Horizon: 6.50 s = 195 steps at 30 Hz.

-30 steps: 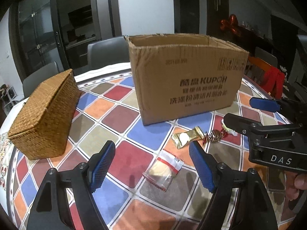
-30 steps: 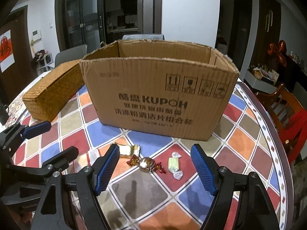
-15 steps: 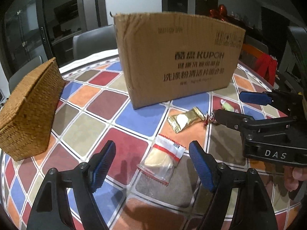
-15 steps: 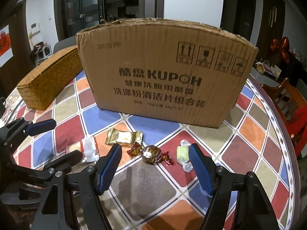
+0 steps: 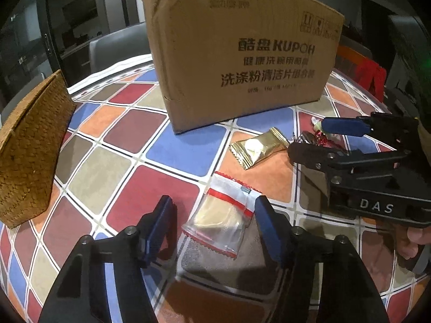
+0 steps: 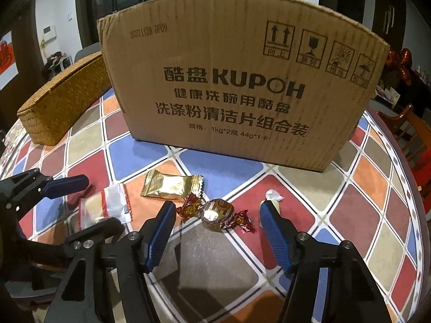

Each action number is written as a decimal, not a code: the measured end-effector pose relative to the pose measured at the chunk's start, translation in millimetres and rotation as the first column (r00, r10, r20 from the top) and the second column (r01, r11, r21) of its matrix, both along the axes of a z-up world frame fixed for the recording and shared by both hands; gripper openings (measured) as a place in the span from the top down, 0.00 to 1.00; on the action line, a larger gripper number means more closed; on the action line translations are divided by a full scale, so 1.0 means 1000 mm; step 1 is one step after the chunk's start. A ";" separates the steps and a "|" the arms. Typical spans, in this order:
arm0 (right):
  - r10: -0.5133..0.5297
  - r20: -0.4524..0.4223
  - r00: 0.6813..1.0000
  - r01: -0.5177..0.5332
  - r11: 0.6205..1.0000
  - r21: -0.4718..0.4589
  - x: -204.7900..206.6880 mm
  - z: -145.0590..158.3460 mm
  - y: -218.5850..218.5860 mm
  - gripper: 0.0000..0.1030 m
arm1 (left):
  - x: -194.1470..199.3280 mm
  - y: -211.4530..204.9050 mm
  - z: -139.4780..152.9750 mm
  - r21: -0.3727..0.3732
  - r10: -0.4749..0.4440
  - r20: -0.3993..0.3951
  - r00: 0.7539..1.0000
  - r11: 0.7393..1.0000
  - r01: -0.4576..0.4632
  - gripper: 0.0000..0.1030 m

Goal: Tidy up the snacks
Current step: 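Grasp the clear wrapped pastry with the left gripper while the right grasps the brown candy, then lift both held snacks and carry them over the cardboard box, then open both grippers to drop the pastry and brown candy into the box, then withdraw both open grippers from the box toward the gold and green candies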

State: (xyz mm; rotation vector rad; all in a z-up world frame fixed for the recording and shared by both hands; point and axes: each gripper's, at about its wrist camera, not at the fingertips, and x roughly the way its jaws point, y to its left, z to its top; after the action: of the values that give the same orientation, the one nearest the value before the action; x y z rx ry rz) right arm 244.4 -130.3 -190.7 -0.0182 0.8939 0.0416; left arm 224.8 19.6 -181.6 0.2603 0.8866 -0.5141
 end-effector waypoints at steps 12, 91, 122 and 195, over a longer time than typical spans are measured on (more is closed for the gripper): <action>0.032 -0.025 0.999 -0.031 0.999 0.029 0.008 -0.011 0.005 0.67 | -0.008 -0.003 0.001 -0.028 -0.013 -0.002 1.000 1.000 0.013 0.63; -0.007 0.288 0.958 -0.008 0.999 0.048 -0.044 0.165 -0.055 0.71 | -0.014 -0.042 0.164 -0.124 0.202 0.230 0.952 0.976 -0.177 0.66; -0.034 0.339 0.940 0.022 0.999 0.038 -0.007 0.196 -0.074 0.71 | 0.036 -0.066 0.184 -0.135 0.187 0.265 0.946 0.979 -0.156 0.66; -0.084 0.341 0.937 0.077 0.996 0.034 0.001 0.188 -0.071 0.37 | 0.038 -0.043 0.181 -0.147 0.362 0.276 0.890 0.931 -0.333 0.26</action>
State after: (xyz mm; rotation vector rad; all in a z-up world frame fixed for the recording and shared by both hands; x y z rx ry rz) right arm 245.2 -201.3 -2.6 0.0292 0.5448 -0.0289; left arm 262.7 -23.5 -1.0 0.0826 0.5910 -0.1730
